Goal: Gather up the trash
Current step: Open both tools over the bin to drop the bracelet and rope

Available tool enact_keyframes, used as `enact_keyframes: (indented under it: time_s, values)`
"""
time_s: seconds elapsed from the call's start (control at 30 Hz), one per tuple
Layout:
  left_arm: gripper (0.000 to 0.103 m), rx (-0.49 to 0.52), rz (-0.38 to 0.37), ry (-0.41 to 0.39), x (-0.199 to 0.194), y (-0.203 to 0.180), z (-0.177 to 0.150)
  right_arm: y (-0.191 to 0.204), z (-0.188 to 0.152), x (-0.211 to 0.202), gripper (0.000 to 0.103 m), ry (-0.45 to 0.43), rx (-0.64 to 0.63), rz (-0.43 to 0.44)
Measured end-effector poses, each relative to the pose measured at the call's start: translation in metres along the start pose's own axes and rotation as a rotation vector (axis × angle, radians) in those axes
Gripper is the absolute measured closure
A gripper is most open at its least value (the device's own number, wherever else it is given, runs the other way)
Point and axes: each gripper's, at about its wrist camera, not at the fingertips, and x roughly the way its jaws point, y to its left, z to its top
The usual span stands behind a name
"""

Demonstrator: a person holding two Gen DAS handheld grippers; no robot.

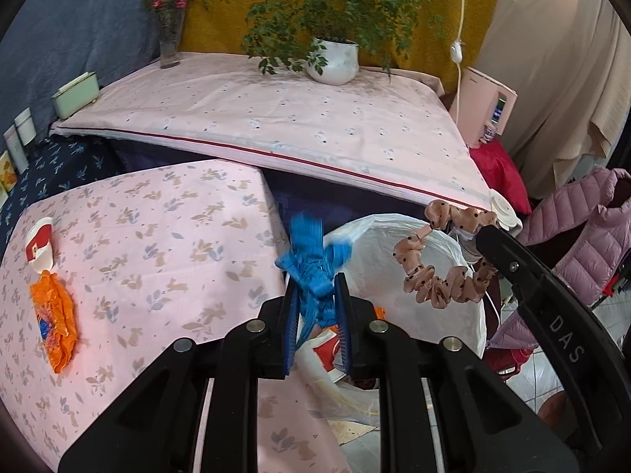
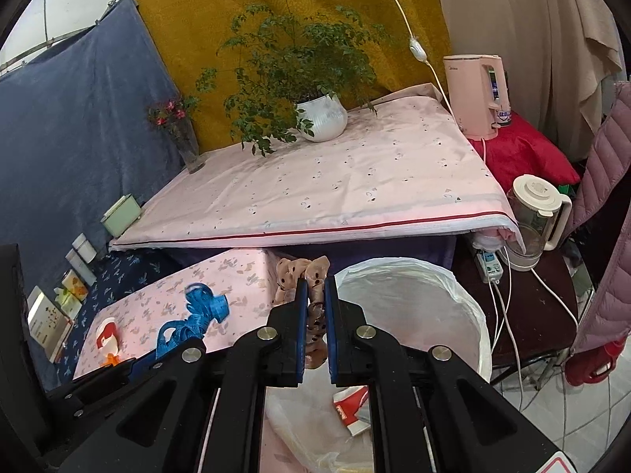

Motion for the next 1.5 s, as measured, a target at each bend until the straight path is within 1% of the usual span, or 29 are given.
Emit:
enact_keyframes:
  time_s: [0.1,0.17,0.2,0.23,0.27,0.33,0.4,0.5,0.63,0.97,1.23,1.33,1.5]
  values:
    - [0.085,0.011,-0.006,-0.002,0.004,-0.007,0.000,-0.007,0.000,0.003,0.095,0.003,0.008,-0.009]
    - [0.081,0.016,-0.001,-0.003,0.006,-0.011,0.001,-0.010,0.000,0.004,0.092,0.004,0.008,-0.015]
    - [0.076,0.016,0.000,-0.003,0.007,-0.011,0.001,-0.011,0.000,0.005,0.089,0.005,0.009,-0.018]
    - [0.071,0.014,0.004,-0.004,0.007,-0.012,0.002,-0.012,-0.001,0.005,0.088,0.006,0.012,-0.021]
    - [0.069,0.013,0.008,-0.009,0.007,-0.012,0.002,-0.012,0.000,0.006,0.088,0.004,0.015,-0.021]
    - [0.056,0.013,0.020,-0.019,0.007,-0.011,0.003,-0.014,0.000,0.007,0.087,0.005,0.019,-0.022]
    - [0.053,0.007,0.027,-0.025,0.007,-0.009,0.004,-0.014,0.000,0.008,0.086,0.006,0.021,-0.023]
    - [0.053,-0.002,0.031,-0.021,0.007,-0.005,0.005,-0.013,0.000,0.009,0.083,0.006,0.016,-0.024]
    - [0.053,-0.016,0.033,-0.019,0.008,0.001,0.004,-0.008,-0.002,0.011,0.076,0.005,0.004,-0.023]
    - [0.053,-0.043,0.029,-0.025,0.002,0.014,0.004,0.001,-0.003,0.009,0.076,0.005,-0.011,-0.024]
    - [0.051,-0.089,0.036,-0.038,-0.005,0.039,0.005,0.007,-0.006,0.010,0.075,0.014,-0.031,-0.020]
    - [0.051,-0.104,0.055,-0.040,-0.006,0.050,0.002,0.011,-0.011,0.013,0.075,0.031,-0.038,-0.005]
    - [0.051,-0.142,0.107,-0.027,-0.003,0.079,-0.008,0.032,-0.038,0.028,0.075,0.097,-0.098,0.024]
